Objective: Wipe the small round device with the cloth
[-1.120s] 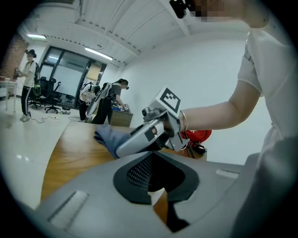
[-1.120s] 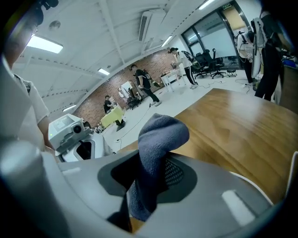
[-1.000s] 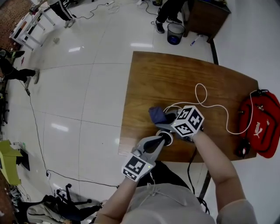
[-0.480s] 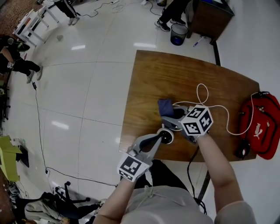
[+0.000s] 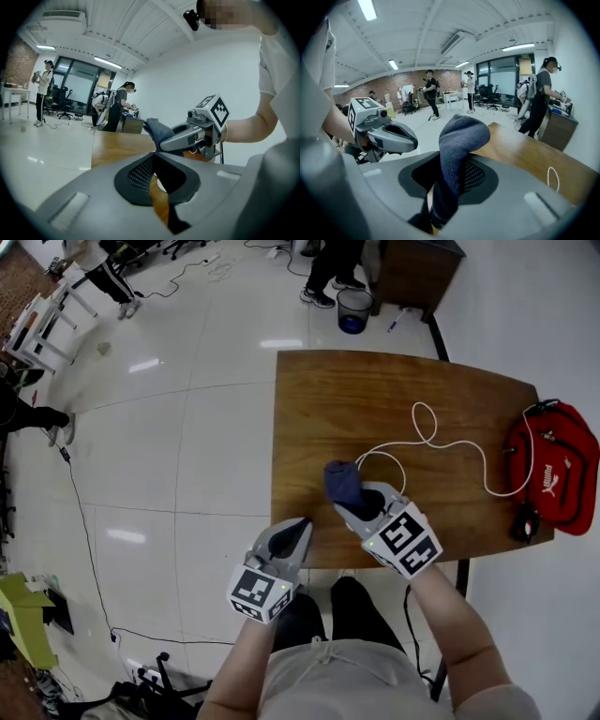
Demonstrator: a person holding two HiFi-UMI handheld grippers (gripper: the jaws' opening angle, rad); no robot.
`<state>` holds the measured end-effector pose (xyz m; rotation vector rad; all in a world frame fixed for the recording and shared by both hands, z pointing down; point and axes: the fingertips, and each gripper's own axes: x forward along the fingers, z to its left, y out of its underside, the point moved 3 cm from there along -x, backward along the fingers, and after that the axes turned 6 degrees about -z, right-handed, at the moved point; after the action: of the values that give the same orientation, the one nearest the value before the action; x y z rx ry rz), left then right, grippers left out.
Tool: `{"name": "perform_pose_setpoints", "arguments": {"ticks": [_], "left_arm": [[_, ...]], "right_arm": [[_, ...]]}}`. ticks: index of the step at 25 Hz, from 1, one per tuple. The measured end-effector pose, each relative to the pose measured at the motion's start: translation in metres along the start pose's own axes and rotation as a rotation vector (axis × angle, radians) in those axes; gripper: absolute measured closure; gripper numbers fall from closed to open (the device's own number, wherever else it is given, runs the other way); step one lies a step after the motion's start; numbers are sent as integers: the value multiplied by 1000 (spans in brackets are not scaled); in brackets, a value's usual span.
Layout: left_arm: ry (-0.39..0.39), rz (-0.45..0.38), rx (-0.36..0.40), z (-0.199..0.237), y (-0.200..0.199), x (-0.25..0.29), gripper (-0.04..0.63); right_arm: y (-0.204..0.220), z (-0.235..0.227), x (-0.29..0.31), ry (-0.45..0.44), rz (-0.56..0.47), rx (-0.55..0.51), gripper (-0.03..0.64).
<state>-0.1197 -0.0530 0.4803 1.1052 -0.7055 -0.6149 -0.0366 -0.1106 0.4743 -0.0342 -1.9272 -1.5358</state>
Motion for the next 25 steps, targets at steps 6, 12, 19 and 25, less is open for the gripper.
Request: {"name": "perform_pose_setpoints", "arguments": {"ticks": [6,12,19,25], "left_arm": [[86,32,7,13,8,-28,589],[149,45,11,20,9,-40,589],[172,47,8,21,8,-48,589],[192,77,-8,14,21,-49,589]], "right_arm": [[-2,13,11,192,-4,52,506],[-17,34,4,279,-83,23,506],[28,48,16,306,-28,174,506],[63,61,21,304,12,254,506]]}}
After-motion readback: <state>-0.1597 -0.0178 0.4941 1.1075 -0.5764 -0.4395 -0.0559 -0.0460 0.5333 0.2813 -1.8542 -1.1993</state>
